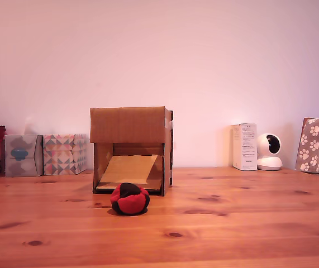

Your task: Drop the footbag into the cardboard dice tower

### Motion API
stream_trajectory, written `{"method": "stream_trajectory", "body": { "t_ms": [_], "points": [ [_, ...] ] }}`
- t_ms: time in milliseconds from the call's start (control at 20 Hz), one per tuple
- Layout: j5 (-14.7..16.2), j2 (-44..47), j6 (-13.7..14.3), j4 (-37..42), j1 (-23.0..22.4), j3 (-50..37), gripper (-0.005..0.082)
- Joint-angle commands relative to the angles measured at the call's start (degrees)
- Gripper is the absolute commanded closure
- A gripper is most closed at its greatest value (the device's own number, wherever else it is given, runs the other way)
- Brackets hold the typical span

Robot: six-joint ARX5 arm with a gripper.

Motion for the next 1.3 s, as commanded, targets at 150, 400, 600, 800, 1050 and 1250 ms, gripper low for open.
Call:
{"method": "stream_trajectory", "body": {
  "t_ms": [150,400,600,800,1050,1250],
  "points": [
    [1.33,0.24,0.07,0.13,0.07,-1.20,0.0793],
    [1.73,0.24,-1.90,4.70,0.04,-1.20,0.0793],
    [8.57,0.24,-6.21,11.50,0.04,-0.52,0.0793],
    [14.10,2.64,-10.73,10.56,-0.42,4.26,0.0793],
    [17.11,15.32,-11.52,10.75,-5.73,12.17,0.0793],
    [18.08,28.44,-8.35,11.21,-11.98,17.00,0.0793]
  ]
}}
